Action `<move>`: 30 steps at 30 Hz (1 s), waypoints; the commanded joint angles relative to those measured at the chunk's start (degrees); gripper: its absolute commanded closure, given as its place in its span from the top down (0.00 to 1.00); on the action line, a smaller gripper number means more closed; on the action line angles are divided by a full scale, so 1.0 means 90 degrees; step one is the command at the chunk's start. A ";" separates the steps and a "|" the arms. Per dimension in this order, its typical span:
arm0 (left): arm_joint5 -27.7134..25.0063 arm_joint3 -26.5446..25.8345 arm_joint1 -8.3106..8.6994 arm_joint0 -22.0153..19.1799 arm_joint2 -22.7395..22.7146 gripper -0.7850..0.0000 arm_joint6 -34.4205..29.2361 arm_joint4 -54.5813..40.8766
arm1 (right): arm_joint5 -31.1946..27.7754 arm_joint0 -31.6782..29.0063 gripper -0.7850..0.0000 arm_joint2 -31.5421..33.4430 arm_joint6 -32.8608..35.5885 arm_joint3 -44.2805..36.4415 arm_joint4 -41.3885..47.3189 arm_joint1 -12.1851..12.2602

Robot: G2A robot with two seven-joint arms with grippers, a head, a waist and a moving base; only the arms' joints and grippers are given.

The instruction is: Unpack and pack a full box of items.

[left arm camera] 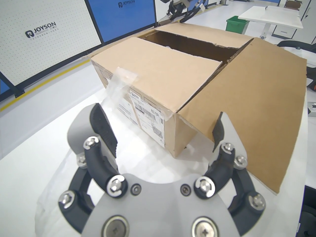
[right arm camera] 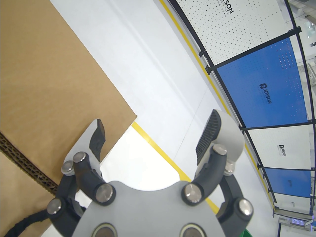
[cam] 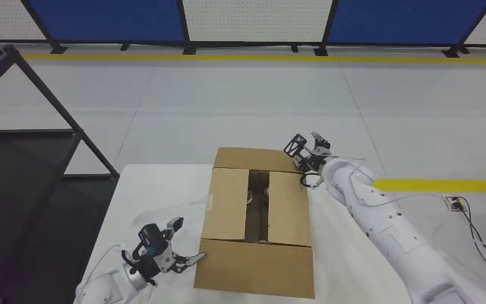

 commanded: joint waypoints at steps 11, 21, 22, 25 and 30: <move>0.0054 -0.0069 0.0016 0.0064 0.0013 1.00 0.0015 0.0012 | -0.0487 0.0128 1.00 -0.0084 -0.0361 0.0334 -0.0430 -0.0147; 0.0091 -0.0120 0.0030 0.0114 0.0013 1.00 0.0055 0.0024 | -0.0765 0.0180 1.00 -0.0068 -0.0620 0.0429 -0.0806 -0.0184; 0.0095 -0.0125 0.0032 0.0120 0.0013 1.00 0.0058 0.0026 | -0.0748 0.0180 1.00 -0.0051 -0.0626 0.0436 -0.0820 -0.0186; 0.0099 -0.0142 0.0036 0.0136 0.0008 1.00 0.0073 0.0024 | -0.0587 0.0164 1.00 0.0031 -0.0726 0.0424 -0.0848 -0.0182; 0.0180 -0.0174 0.0047 0.0157 -0.0055 1.00 0.0126 0.0025 | 0.0289 -0.0017 1.00 0.0340 -0.1202 0.0240 -0.0783 -0.0126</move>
